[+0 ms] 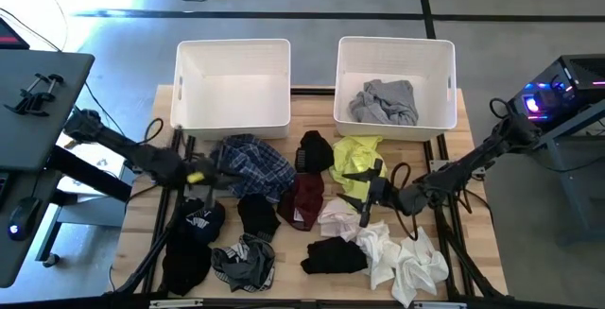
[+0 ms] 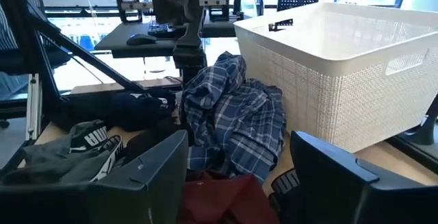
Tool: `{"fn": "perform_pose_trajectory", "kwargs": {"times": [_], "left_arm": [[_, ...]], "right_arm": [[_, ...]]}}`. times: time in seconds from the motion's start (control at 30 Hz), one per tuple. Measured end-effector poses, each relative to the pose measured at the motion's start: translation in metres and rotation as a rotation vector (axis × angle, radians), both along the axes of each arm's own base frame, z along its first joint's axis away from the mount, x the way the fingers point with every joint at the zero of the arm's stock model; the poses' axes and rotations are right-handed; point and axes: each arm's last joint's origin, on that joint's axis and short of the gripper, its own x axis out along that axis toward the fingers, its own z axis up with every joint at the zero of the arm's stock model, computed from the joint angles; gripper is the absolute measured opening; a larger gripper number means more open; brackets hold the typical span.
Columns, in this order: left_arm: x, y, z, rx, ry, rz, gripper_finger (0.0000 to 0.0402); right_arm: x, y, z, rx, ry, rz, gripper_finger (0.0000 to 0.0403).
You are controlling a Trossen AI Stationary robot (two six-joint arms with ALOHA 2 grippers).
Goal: Sort clothes
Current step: Put the blue shirt into the left white bin
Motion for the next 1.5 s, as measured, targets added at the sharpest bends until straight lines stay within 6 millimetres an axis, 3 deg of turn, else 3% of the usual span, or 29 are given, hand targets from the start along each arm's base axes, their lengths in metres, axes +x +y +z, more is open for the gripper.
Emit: {"fn": "perform_pose_trajectory", "kwargs": {"times": [0.27,0.47,0.6,0.83,1.03,1.2,1.33,1.5], "left_arm": [[0.03,-0.014,0.029,0.079,0.259,0.023,0.001],[0.036,-0.013,0.045,0.101,0.524,0.188,0.0068],[0.038,-0.01,0.041,0.066,0.649,0.271,0.0122],[0.044,-0.01,0.014,0.1,0.831,0.299,0.022],[0.055,-0.006,-0.014,0.228,0.89,0.423,0.0264],[0.063,0.006,-0.048,0.204,0.963,0.544,0.0268],[0.069,0.017,-0.075,0.087,1.05,0.56,0.0264],[0.08,0.021,-0.103,-0.012,1.067,0.5,0.0216]], "right_arm": [[0.004,0.002,-0.008,0.043,0.012,-0.007,0.0243],[0.009,0.005,-0.02,0.07,0.038,-0.013,0.0243],[0.012,0.007,-0.025,0.072,0.037,-0.014,0.0243],[0.019,0.004,-0.029,0.067,0.019,-0.034,0.0243],[0.02,0.002,-0.03,0.086,0.016,-0.041,0.0243],[0.02,0.003,-0.03,0.089,0.015,-0.04,0.0243],[0.02,0.003,-0.03,0.084,0.016,-0.04,0.0243],[0.02,0.002,-0.03,0.08,0.017,-0.041,0.0243]]}}
